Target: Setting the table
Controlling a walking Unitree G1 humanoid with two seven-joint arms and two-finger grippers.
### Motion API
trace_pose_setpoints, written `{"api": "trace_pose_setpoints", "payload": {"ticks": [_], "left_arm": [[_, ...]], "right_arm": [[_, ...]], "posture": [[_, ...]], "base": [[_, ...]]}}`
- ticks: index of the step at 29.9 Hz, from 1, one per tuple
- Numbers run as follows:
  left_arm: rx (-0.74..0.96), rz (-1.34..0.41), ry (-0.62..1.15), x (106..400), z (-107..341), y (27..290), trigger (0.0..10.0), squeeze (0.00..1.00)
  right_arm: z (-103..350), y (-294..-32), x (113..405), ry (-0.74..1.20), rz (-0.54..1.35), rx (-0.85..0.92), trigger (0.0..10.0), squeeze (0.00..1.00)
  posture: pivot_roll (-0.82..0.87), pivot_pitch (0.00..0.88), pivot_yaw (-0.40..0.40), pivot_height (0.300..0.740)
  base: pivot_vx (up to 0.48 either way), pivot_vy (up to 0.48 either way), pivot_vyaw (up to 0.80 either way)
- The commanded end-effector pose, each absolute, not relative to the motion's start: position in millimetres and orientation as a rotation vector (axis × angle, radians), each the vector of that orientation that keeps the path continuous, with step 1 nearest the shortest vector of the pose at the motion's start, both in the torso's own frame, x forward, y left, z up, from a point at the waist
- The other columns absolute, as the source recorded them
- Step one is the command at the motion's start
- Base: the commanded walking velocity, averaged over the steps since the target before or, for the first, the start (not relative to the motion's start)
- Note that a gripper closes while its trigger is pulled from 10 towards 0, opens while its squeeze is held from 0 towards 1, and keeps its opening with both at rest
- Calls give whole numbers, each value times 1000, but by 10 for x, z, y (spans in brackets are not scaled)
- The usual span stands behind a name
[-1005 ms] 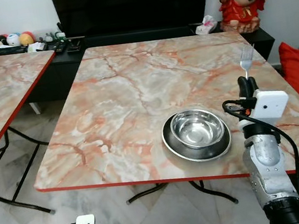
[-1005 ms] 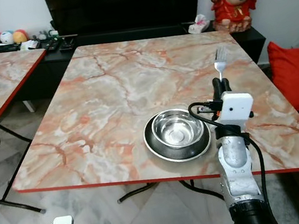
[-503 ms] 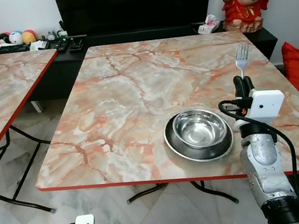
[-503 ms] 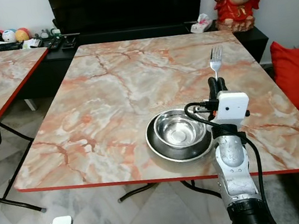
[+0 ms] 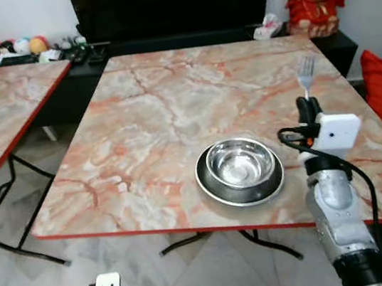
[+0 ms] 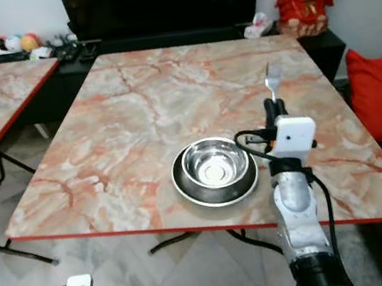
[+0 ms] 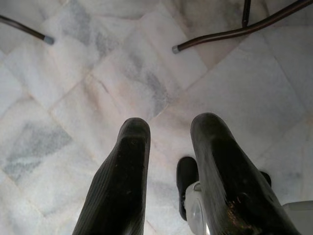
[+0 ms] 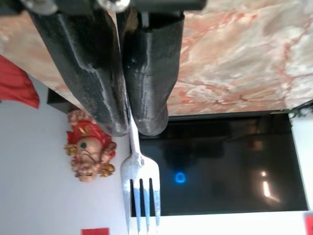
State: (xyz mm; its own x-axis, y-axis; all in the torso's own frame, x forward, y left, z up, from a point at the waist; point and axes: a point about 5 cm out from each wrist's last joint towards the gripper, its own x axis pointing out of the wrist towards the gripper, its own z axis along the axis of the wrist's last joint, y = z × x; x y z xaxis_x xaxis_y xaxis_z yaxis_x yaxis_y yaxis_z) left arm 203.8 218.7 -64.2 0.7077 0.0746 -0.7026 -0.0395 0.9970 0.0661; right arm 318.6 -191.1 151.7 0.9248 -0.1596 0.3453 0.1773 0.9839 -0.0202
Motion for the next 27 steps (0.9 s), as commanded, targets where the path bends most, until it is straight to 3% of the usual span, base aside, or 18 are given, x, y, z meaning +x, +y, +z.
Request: {"api": "trace_pose_setpoints", "payload": {"ticks": [1, 9, 27], "left_arm": [[37, 81, 784, 2026, -642, 2226, 10000, 0], [16, 98, 787, 2023, -644, 2235, 10000, 0], [33, 76, 793, 2025, -647, 2219, 10000, 0]], "right_arm": [[1527, -1888, 3203, -347, -168, -49, 10000, 0], [1533, -1893, 3214, -345, -171, -50, 10000, 0], [1524, -1932, 3243, -319, -194, -48, 10000, 0]], "posture": [[95, 0, -21, 728], [98, 0, -21, 728], [98, 0, -20, 728]], "base": [[0, 0, 0], [0, 204, 0], [17, 0, -44]]}}
